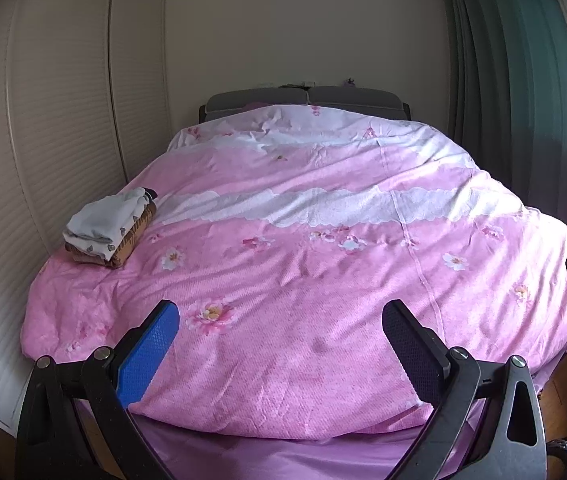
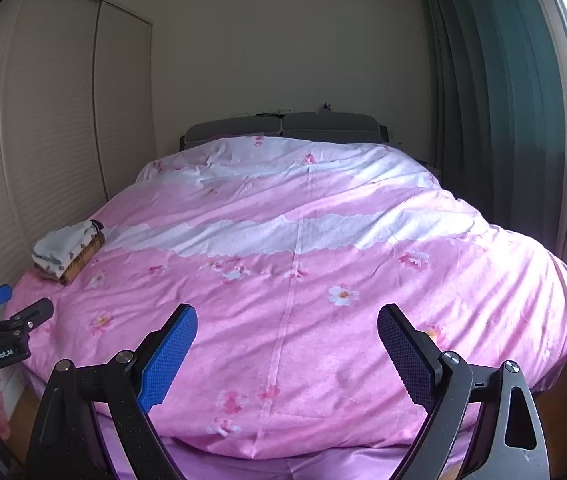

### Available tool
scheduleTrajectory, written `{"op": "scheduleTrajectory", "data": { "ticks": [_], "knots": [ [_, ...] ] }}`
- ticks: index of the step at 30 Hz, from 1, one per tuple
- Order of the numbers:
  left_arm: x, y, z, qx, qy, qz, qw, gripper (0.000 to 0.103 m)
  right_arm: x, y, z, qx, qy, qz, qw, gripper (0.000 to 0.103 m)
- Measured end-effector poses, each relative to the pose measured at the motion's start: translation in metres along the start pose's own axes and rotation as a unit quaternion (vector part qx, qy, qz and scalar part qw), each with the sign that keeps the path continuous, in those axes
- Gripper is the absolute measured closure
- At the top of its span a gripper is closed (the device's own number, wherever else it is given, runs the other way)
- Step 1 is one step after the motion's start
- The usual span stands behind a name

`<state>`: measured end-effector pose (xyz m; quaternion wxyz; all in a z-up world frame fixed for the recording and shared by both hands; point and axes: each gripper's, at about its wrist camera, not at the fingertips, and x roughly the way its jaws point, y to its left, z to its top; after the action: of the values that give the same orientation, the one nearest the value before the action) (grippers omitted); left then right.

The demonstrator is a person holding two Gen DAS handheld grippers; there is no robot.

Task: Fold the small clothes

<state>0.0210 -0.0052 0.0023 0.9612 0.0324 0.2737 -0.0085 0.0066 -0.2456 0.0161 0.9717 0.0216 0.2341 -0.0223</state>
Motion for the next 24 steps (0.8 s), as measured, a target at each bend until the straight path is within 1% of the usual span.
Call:
{"op": "scheduleTrajectory", "data": {
  "ticks": [24],
  "knots": [
    [0.0004,0.0017,0.0011,0.001,-0.002,0.002,1.0000,0.000,0.0021,-0.0008,-0.0006,0.003,0.001,0.000,1.000,0.010]
  ]
}}
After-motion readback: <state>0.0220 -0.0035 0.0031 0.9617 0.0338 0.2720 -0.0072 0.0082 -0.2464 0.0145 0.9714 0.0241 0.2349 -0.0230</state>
